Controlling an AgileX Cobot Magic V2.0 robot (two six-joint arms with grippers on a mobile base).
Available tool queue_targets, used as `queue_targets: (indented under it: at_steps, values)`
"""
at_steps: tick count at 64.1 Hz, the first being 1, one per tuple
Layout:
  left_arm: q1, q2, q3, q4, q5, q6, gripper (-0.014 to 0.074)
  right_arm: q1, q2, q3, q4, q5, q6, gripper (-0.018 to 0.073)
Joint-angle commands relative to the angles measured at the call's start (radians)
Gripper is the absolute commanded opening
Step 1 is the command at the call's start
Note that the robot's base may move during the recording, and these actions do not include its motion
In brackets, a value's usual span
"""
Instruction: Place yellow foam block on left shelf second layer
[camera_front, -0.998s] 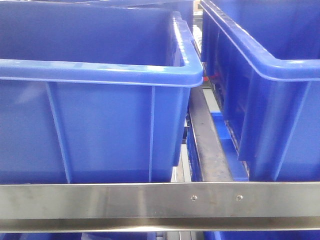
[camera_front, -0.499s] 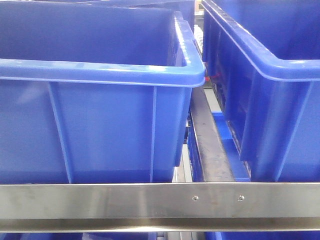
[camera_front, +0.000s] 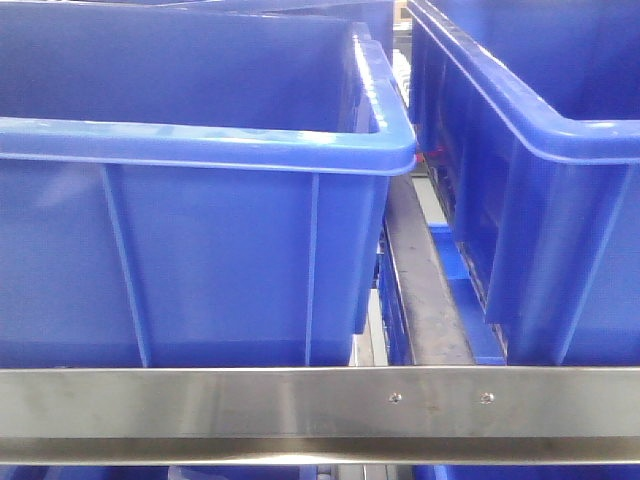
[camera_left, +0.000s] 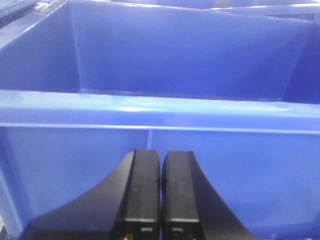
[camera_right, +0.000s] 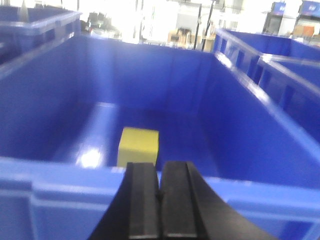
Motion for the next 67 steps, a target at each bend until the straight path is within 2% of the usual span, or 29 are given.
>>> queue_targets:
  at_steps: [1,67]
  values:
    - [-0.005,-0.013,0.028,-0.010,-0.090,-0.004,0.0136,-0.002,-0.016,-0.017,0.002,-0.054,-0.005,0.0056]
    - [-0.005,-0.013,0.028,-0.010,-0.090,-0.004,0.0136,-0.002,-0.021,-0.017,0.002,-0.028,-0.005,0.0056]
